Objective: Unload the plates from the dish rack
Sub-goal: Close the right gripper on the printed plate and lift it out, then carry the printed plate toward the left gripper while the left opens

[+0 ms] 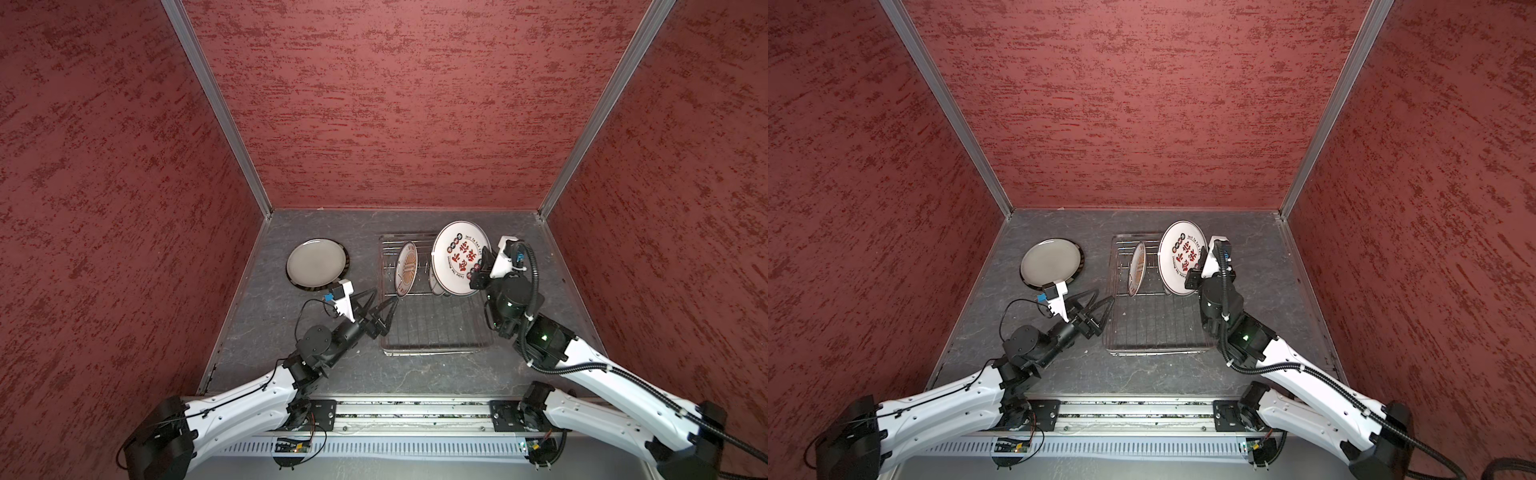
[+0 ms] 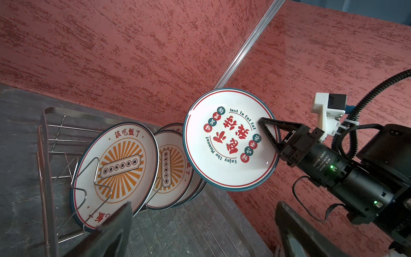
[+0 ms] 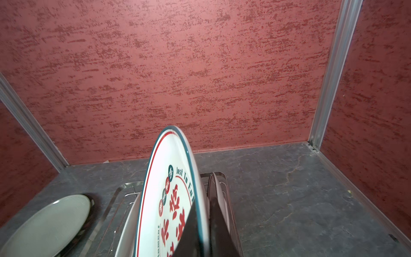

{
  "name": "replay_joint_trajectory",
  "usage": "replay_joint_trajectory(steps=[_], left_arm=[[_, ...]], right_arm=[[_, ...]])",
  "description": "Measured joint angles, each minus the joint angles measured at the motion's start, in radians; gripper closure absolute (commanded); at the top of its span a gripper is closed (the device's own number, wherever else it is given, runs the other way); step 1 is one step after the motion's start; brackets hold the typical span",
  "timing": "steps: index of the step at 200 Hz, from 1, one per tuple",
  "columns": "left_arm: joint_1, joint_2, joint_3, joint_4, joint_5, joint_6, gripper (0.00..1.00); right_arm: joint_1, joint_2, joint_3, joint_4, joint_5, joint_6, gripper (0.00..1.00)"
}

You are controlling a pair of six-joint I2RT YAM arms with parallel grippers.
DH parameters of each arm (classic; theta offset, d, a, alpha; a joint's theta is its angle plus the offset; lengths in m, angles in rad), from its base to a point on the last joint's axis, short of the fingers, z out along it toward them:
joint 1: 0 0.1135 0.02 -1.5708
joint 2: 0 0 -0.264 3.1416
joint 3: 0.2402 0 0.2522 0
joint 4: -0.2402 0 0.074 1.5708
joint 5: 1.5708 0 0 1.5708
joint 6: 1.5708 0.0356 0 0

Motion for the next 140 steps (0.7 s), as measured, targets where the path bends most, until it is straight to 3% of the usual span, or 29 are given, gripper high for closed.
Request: replay_joint_trajectory(steps=[45,140], left_arm=[[-0.012,-0.052,0.0,-0.04,0.0,0.023,0.01],[0.07,-0.073,0.016,-0.125,0.206,-0.018,0.0]], right_arm=[[-0.063,-0.079,-0.068,0.006,-0.273,0.096,1.0],[-0.211,-0.123,-0.196,0.146,-0.76,0.233,1.0]])
